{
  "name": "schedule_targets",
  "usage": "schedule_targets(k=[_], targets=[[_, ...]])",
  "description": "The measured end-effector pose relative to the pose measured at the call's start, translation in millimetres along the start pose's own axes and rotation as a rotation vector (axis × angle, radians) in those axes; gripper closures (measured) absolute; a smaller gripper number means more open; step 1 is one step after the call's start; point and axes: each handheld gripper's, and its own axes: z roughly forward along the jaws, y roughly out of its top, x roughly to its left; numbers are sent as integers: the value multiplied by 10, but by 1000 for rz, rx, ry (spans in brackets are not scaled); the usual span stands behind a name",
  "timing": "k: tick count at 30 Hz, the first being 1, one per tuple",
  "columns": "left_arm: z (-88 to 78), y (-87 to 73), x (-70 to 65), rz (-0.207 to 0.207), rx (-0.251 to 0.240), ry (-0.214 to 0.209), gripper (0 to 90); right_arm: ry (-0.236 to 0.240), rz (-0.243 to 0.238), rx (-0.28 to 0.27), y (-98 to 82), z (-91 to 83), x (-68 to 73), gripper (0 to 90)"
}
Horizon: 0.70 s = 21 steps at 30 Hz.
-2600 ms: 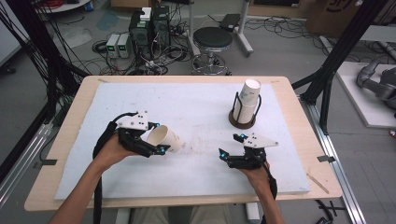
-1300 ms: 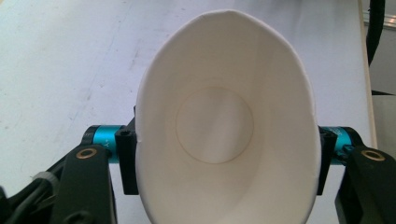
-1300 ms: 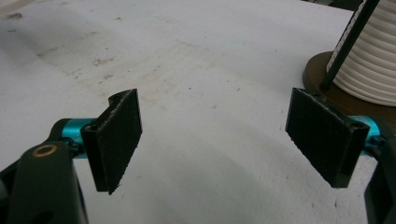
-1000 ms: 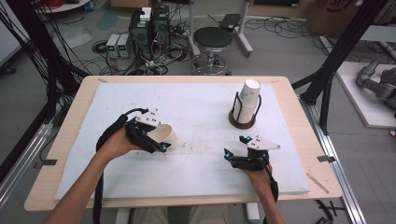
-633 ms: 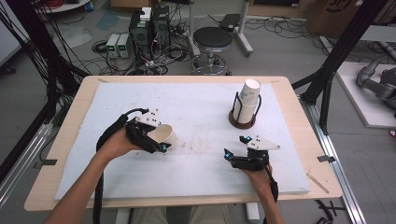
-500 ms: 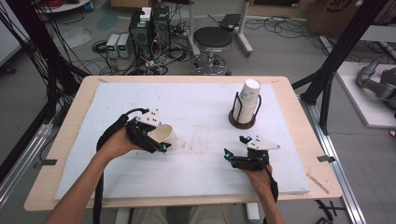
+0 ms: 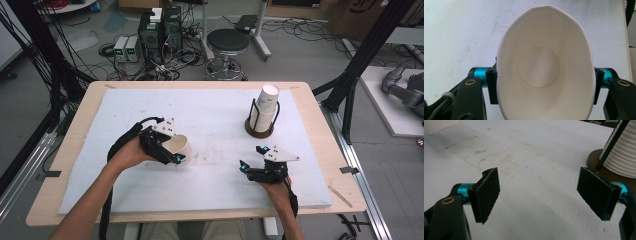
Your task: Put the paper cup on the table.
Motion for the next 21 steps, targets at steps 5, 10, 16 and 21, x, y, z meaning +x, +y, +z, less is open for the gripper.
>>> schedule_targets(k=[5, 10, 16, 21], targets=[[97, 27, 5, 5, 27, -6, 342, 1, 19, -10, -5, -7, -19, 189], [197, 62, -6, 15, 52, -16, 341, 1, 18, -10, -5, -7, -19, 190], [304, 94, 8, 11, 82, -18, 340, -1, 17, -7, -6, -9, -13, 190], [377, 120, 37, 0, 127, -12, 338, -4, 17, -9, -7, -9, -16, 190]])
